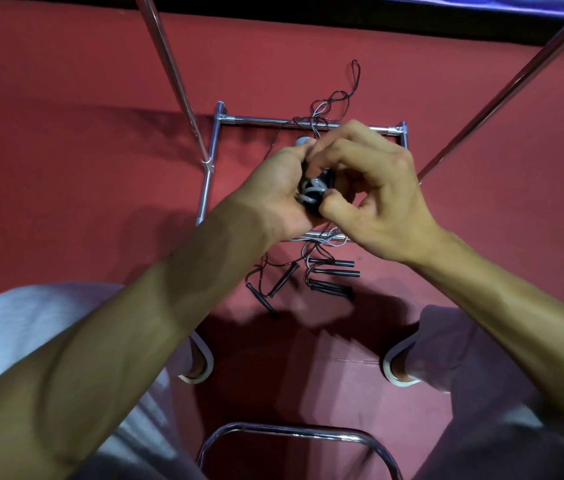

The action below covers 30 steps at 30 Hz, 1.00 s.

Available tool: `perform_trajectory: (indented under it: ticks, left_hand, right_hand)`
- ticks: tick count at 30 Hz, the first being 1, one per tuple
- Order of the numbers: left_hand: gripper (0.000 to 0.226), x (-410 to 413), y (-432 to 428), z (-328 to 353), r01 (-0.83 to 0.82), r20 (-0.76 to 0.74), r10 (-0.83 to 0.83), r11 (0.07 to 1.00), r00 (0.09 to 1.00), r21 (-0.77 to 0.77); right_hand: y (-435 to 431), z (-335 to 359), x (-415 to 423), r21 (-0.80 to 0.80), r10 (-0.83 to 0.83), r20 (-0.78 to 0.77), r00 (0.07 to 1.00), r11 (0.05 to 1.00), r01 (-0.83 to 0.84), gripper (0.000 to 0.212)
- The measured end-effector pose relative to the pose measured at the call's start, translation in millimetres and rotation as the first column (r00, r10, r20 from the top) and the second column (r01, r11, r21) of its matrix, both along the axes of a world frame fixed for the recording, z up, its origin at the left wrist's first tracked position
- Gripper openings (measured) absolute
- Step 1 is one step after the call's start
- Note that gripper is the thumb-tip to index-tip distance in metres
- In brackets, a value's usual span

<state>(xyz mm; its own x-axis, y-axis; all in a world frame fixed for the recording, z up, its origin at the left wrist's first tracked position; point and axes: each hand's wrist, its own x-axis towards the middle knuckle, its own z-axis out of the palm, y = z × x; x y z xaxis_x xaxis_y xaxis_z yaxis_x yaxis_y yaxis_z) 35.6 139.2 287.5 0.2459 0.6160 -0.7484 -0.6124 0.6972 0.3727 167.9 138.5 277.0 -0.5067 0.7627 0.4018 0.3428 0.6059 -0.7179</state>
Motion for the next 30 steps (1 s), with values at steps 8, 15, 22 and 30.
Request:
perform_trajectory:
  ticks: [8, 15, 22, 30]
  left_hand:
    - [0.043, 0.7, -4.9, 8.8, -0.022, -0.009, 0.021, 0.999, 1.0, -0.029]
    - [0.051, 2.6, -11.3, 22.9, 0.009, -0.002, -0.009, 1.0, 1.0, -0.018]
    - [0.042, -0.4, -6.9, 20.6, 0.001, -0.046, -0.001, 1.0, 0.999, -0.013]
    - [0.019, 1.7, 0.9, -0.7, -0.194, -0.277, 0.149, 0.971, 0.949, -0.142]
  right_hand:
    - [-5.3, -0.5, 2.1, 0.043, -0.006, -0.026, 1.0, 0.999, 0.007, 0.014]
    - [-16.7, -6.8, -0.7, 0.049, -0.065, -0.129, 0.99, 0.996, 0.072, 0.011]
    - [-22.1, -1.8, -5.0, -0.122, -0.118, -0.235, 0.965, 0.988, 0.091, 0.01]
    - [-20.5, -10.2, -3.4, -0.113, -0.046, -0.139, 0.989, 0.993, 0.03, 0.01]
